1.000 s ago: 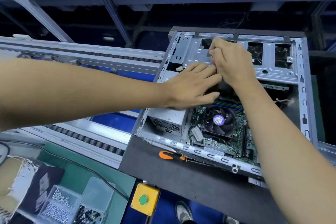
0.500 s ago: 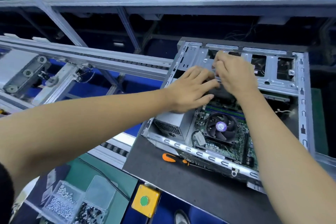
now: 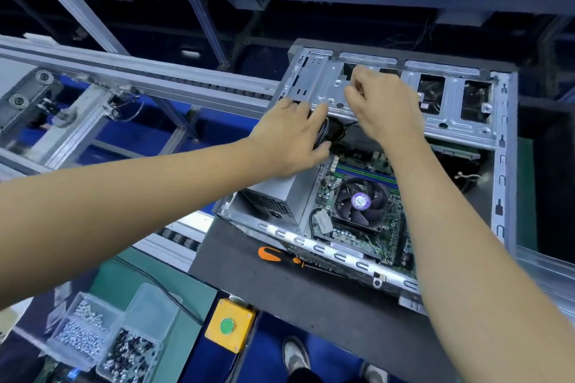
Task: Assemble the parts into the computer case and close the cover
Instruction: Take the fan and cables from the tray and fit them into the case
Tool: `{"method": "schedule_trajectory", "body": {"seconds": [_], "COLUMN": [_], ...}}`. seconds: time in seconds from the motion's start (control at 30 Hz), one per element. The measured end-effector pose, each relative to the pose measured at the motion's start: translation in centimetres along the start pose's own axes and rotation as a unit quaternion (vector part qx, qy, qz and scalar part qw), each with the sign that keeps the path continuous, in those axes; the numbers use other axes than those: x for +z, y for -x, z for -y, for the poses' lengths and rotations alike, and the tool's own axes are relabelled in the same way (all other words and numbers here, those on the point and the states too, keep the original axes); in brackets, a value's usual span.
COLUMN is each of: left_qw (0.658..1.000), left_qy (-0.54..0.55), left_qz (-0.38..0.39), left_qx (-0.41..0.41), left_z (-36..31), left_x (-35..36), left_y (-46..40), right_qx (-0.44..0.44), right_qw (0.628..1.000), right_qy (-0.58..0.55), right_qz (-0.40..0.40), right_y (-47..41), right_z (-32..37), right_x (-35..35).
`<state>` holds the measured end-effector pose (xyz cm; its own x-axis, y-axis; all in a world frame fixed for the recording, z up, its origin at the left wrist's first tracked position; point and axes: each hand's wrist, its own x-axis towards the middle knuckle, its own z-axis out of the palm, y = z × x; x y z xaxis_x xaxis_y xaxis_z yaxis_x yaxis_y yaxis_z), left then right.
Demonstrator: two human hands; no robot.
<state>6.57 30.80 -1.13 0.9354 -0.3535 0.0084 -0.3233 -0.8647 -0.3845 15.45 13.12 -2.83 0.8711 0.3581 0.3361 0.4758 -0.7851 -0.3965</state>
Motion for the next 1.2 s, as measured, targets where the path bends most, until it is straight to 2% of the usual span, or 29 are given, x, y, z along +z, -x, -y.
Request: {"method": "schedule_trajectory", "body": {"seconds": [0.3,0.43,0.53,0.67,0.87,0.9,1.03,1.2], "left_qw": [0.979,0.977,0.979,0.985,0.985,0.986,0.994,0.990], "left_qy": [0.097,0.116,0.132,0.148,0.162,0.149,0.087,0.093], "left_qz": [0.076,0.105,0.123,0.050,0.061,0.064,0.052,0.106], "left_qx": [0.164,0.146,0.094,0.069,-0.025,-0.028,0.042,-0.002], "left_z": [1.6,1.9,1.6,1.1,0.0,0.0,-0.4,-0.1], "left_x": [-0.9,-0.6,-0.2,0.1,-0.3,-0.6,-1.1,-1.2], "left_y": [1.2,0.7,0.4,1.1,1.1,1.1,0.6,-0.2], "right_qx": [0.003,0.003,0.003,0.007,0.012,0.011,0.008,0.009], "right_qw": [1.000,1.000,1.000,1.000,1.000,1.000,1.000,0.999], "right_qy": [0.004,0.002,0.002,0.001,0.017,0.021,0.028,0.036], "right_qz": [-0.007,-0.010,-0.011,-0.007,-0.005,-0.005,-0.001,-0.002], "right_y": [-0.1,-0.1,-0.2,-0.1,-0.2,-0.2,-0.3,-0.1], "right_z": [-0.2,-0.3,-0.3,-0.2,-0.2,-0.2,-0.1,-0.2], "right_x": [0.3,0.5,0.5,0.6,0.9,0.9,0.8,0.9]}}
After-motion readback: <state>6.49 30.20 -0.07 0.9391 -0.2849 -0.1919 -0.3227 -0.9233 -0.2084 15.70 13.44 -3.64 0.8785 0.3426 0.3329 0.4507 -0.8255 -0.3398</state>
